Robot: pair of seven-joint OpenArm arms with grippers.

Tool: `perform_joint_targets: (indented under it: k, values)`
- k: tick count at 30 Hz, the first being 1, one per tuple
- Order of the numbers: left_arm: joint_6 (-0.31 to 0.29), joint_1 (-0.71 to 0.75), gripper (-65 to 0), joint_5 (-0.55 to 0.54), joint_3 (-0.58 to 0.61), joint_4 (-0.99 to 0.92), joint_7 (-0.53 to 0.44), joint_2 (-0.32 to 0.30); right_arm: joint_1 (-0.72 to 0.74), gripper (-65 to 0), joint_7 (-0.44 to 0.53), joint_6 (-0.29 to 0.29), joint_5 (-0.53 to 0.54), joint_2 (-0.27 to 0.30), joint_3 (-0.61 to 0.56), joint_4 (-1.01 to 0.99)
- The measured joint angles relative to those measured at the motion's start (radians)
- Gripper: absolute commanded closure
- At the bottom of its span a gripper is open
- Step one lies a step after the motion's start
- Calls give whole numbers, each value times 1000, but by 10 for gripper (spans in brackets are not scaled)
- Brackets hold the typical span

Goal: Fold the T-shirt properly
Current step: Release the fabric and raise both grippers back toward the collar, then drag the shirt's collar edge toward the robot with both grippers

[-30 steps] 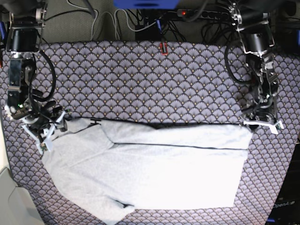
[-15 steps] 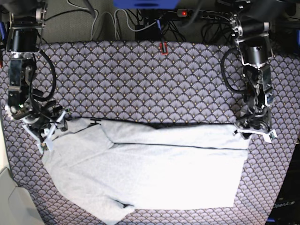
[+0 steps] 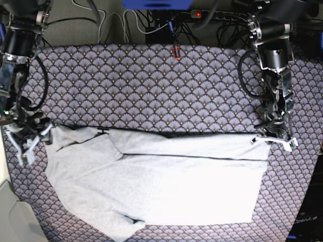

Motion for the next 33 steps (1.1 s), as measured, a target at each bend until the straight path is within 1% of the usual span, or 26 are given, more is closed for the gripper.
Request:
perform_joint_targets:
  k: [2, 3, 4, 7, 9, 14, 17, 21, 23, 27, 33]
  values:
    - [0, 0, -5, 0, -1, 1, 1, 1, 18, -299, -8, 62, 8, -2, 28, -32]
    - [0, 0, -5, 0, -1, 1, 0, 1, 37, -299, -26, 81, 11, -6, 40, -69]
    - [0, 0, -5, -1, -1, 1, 1, 0, 67, -299, -49, 113, 10, -9, 61, -125]
    - [0, 0, -5, -3, -1, 5, 8, -2, 115, -299, -57, 166, 2, -12, 122, -240]
    - [0, 1, -5, -3, 0, 5, 7, -2, 121, -299, -60, 194, -3, -8, 143, -269]
    - [0, 1, -5, -3, 2, 5, 8, -2, 121, -299, -50, 193, -2, -8, 143, -269]
    - [0, 1, -5, -3, 2, 5, 8, -2, 121, -299, -19, 193, -2, -8, 143, -278]
    - [0, 0, -5, -3, 3, 5, 8, -2, 145, -299, 1, 182, -2, -8, 140, -391]
    - [0, 1, -5, -3, 2, 6, 8, -2, 152, -299, 27, 179, -3, -5, 139, -441]
    - [0, 1, -5, -3, 2, 6, 8, -2, 150, -299, 53, 179, -3, -5, 139, -446]
    - [0, 1, -5, -3, 2, 6, 9, -3, 149, -299, 49, 179, -3, -5, 139, -446]
